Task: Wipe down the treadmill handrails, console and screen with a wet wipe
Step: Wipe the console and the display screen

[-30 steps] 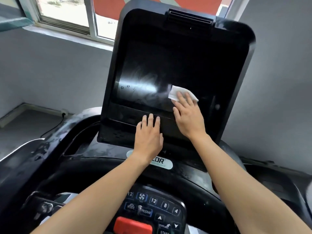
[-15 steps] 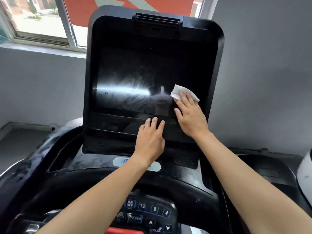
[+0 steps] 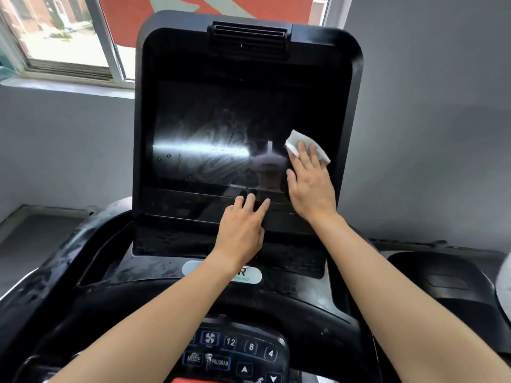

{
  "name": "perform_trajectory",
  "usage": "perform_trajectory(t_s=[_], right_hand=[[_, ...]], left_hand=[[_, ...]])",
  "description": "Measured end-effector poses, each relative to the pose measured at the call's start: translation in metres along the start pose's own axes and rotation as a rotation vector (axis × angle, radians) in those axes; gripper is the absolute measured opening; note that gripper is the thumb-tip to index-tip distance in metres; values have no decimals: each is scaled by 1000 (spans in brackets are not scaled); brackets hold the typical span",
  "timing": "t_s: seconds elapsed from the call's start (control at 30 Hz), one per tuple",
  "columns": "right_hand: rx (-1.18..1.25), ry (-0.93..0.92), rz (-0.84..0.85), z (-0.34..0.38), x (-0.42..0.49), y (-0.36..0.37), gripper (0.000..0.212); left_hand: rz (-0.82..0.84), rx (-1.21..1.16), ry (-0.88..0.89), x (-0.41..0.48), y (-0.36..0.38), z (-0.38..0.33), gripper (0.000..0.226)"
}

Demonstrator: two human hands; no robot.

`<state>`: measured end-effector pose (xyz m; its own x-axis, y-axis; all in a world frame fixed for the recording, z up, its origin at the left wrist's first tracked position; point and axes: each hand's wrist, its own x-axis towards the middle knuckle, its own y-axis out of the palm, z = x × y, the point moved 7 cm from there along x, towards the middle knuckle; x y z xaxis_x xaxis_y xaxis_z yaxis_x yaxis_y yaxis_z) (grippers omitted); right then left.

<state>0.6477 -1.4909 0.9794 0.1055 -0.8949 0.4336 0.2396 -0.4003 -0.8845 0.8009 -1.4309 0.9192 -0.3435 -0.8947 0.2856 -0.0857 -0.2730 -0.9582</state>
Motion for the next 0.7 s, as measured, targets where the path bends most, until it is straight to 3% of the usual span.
perform_trajectory(t_s=[0.13, 0.3, 0.47, 0.7], right_hand=[[46, 63, -10, 9, -6, 3, 57], [-77, -62, 48, 21, -45, 29, 61], [-105, -67, 36, 8, 2, 2, 58], [-64, -31, 53, -3, 73, -35, 58]], left_hand=[[5, 4, 2, -1, 1, 1, 70], [9, 2, -34, 4, -6, 3, 63], [-7, -23, -46, 11, -19, 4, 52], [6, -31, -63, 23, -29, 11, 62]])
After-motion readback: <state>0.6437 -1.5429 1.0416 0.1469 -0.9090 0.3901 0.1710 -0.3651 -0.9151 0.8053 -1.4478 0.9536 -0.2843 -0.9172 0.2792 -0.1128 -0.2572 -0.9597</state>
